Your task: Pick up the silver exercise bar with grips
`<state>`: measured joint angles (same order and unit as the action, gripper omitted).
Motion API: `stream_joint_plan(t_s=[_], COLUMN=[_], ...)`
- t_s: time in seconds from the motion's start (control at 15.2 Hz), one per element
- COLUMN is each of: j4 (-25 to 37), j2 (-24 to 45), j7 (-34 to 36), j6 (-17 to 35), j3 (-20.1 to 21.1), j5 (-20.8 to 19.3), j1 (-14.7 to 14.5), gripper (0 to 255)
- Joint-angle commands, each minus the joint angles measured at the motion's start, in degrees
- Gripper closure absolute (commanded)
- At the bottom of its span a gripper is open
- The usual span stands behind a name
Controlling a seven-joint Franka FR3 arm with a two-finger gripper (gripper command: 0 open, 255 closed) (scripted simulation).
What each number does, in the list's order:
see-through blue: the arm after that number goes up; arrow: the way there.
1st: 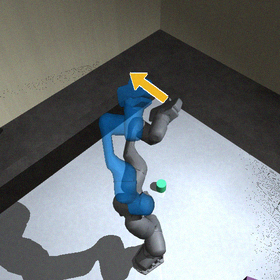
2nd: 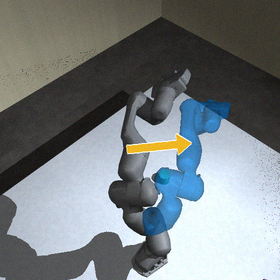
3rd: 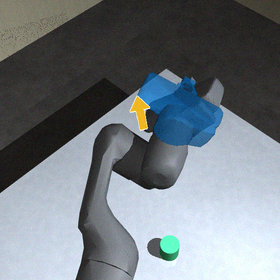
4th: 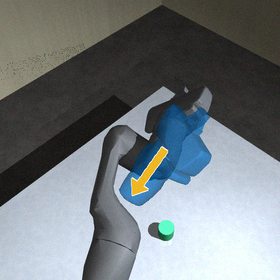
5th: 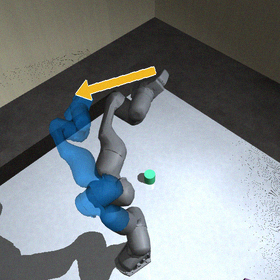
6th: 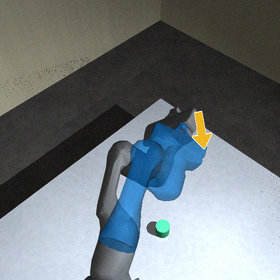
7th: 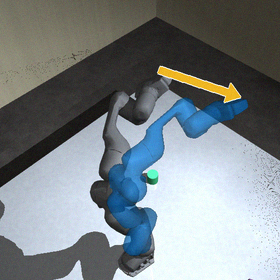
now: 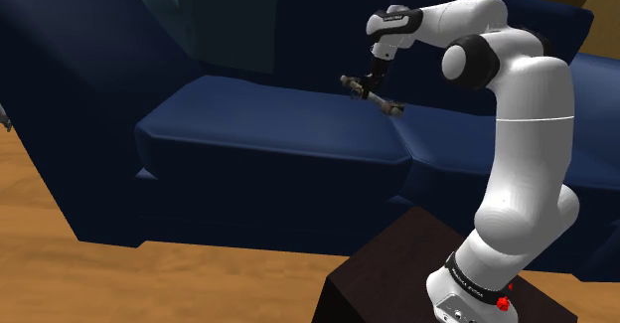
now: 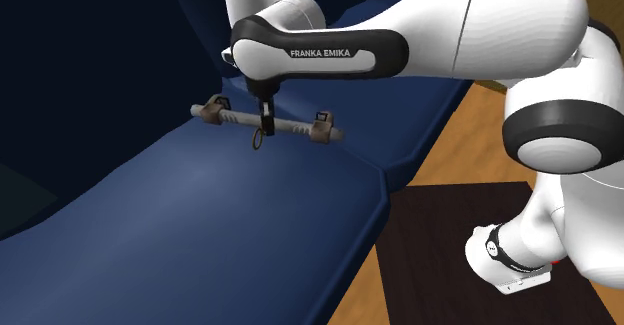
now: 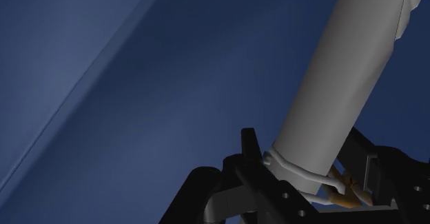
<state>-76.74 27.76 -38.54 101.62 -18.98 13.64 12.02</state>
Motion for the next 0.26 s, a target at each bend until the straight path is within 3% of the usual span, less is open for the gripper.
stream_joint_plan(t_s=[0.0,0.2], j4=[1.80,2.70], j2=[0.05,0.06], j7=[0.24,0.35], j6=[-1.68,-2.57], j3=[-0.03,-0.05], j5=[-0.04,-0.07], j1=[0.16,0.25], gripper=[255,255])
